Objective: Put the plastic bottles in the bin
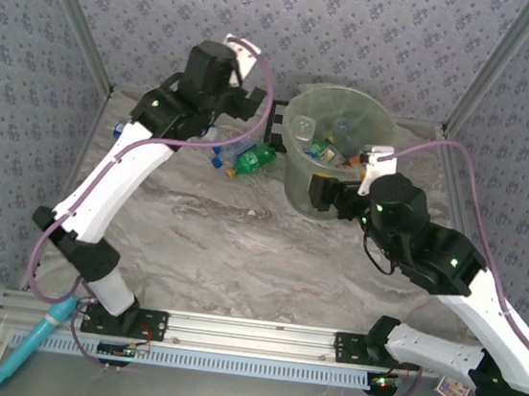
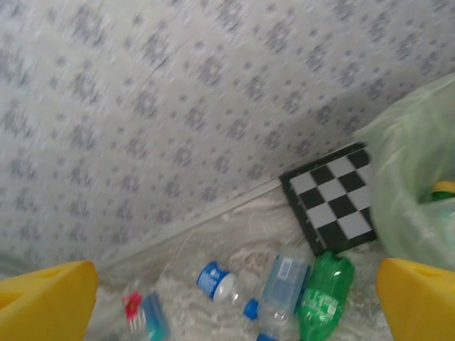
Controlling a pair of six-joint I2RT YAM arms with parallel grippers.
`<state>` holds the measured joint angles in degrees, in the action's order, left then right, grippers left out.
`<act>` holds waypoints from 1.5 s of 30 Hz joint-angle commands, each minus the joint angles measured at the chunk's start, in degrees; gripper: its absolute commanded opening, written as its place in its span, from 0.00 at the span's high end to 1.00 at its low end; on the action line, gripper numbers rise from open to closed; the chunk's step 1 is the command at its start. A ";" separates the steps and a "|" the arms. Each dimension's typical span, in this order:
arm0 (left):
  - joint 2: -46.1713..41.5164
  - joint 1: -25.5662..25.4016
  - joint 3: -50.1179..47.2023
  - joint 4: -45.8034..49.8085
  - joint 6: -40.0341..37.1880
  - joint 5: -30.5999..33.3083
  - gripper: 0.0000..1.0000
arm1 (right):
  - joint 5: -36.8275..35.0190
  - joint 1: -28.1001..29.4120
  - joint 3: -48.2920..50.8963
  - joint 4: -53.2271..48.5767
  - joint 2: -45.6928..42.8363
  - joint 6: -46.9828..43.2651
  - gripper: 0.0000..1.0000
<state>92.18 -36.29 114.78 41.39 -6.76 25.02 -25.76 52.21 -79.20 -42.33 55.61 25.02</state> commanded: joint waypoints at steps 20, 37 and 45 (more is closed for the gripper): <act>-12.92 40.37 -34.74 -4.09 32.03 -22.67 0.10 | 9.67 6.74 -15.43 3.96 25.78 -4.09 0.01; 12.56 51.63 -26.95 -12.26 47.99 -32.17 0.17 | 8.95 7.47 -20.15 2.77 30.74 -4.24 0.00; 23.47 50.58 -20.76 -13.80 49.89 -35.43 0.21 | 6.21 7.25 -20.73 0.50 30.83 -3.66 0.01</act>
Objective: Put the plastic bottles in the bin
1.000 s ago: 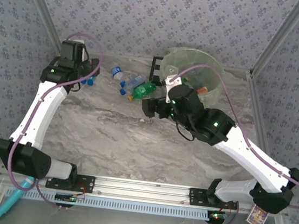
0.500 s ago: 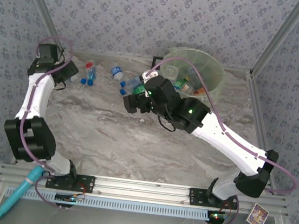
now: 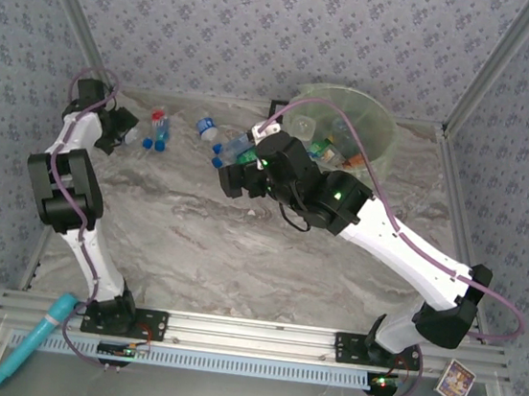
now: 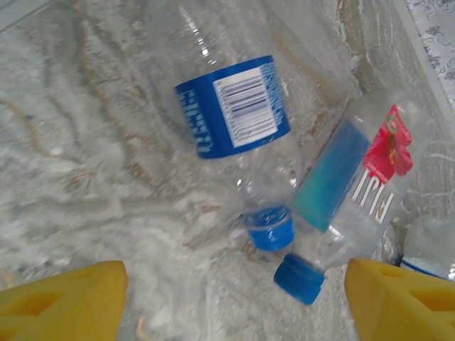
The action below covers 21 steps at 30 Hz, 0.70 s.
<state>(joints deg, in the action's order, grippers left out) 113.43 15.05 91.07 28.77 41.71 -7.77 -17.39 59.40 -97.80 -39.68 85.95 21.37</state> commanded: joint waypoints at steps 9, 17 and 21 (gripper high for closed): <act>9.92 -2.74 6.77 -1.49 3.46 -3.29 0.29 | -4.69 0.01 -2.54 -3.94 0.45 0.93 0.00; 14.32 -3.23 9.24 -0.55 4.03 -2.52 0.33 | -6.40 0.18 -2.75 -5.57 0.09 1.59 0.00; 15.78 -3.27 10.24 0.09 3.82 -1.90 0.36 | -6.64 0.15 -2.65 -5.67 0.18 1.69 0.00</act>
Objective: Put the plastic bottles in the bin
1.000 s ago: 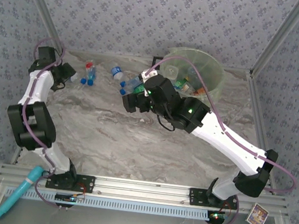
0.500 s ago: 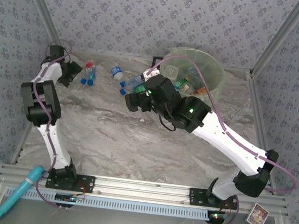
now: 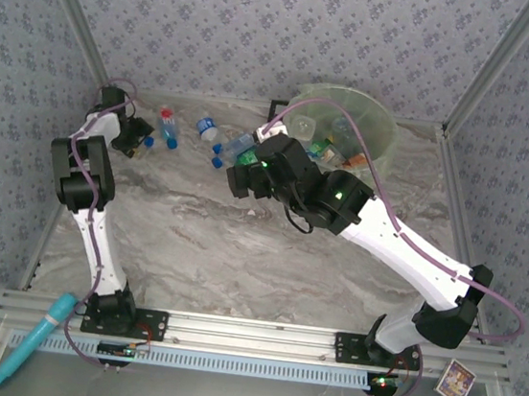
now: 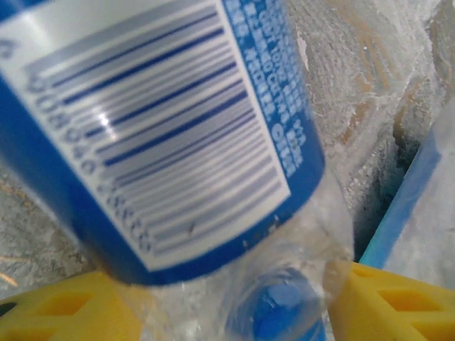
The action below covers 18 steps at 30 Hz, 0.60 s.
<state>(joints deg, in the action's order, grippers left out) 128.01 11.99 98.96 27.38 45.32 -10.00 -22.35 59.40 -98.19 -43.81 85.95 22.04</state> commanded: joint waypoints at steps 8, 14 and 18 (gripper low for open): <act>3.84 -0.21 5.19 2.04 0.70 -0.66 0.40 | -1.75 0.24 -2.44 -1.77 0.49 1.00 0.00; 5.10 -0.21 6.79 2.14 1.12 -2.80 0.36 | -1.73 0.27 -2.31 -1.80 0.71 1.23 0.00; 4.31 -0.08 6.26 2.39 1.14 -2.53 0.54 | -1.63 0.24 -2.35 -1.64 0.88 1.26 0.00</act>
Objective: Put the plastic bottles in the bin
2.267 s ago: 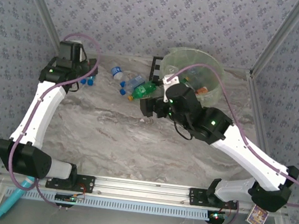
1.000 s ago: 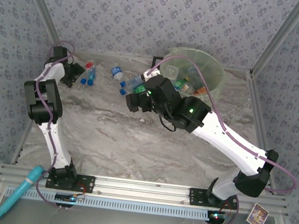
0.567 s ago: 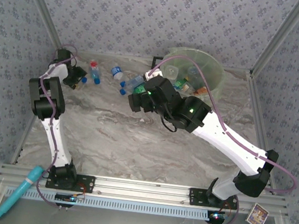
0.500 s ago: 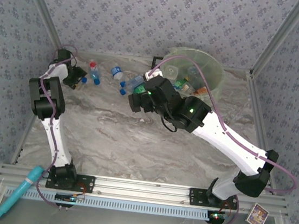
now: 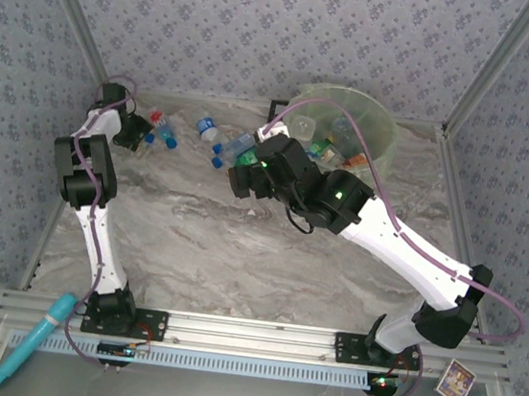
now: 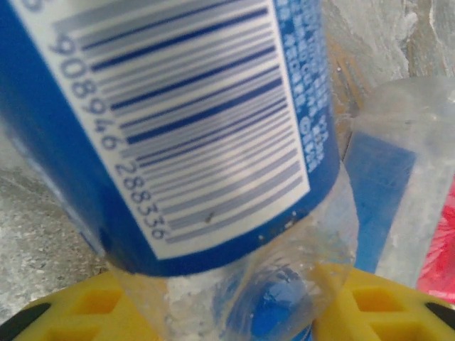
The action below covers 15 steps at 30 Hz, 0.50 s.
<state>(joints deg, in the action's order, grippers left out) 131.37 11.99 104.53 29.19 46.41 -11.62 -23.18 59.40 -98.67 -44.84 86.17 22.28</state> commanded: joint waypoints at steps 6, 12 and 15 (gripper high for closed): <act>-2.07 0.30 -1.74 -0.54 0.81 -0.19 0.57 | -0.47 0.04 -2.16 -0.34 1.19 0.70 0.00; -6.37 0.45 -4.56 -1.31 -0.21 0.78 0.57 | 0.06 -0.19 -2.66 -0.60 1.63 0.64 0.00; -10.03 0.60 -6.71 -1.94 -0.78 0.89 0.58 | 0.16 -0.22 -2.73 -0.86 1.55 0.66 0.01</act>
<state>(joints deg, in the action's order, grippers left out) 126.96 12.10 98.56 27.24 46.54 -11.20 -23.14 59.40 -99.39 -44.84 87.44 22.26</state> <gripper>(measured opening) 0.452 0.995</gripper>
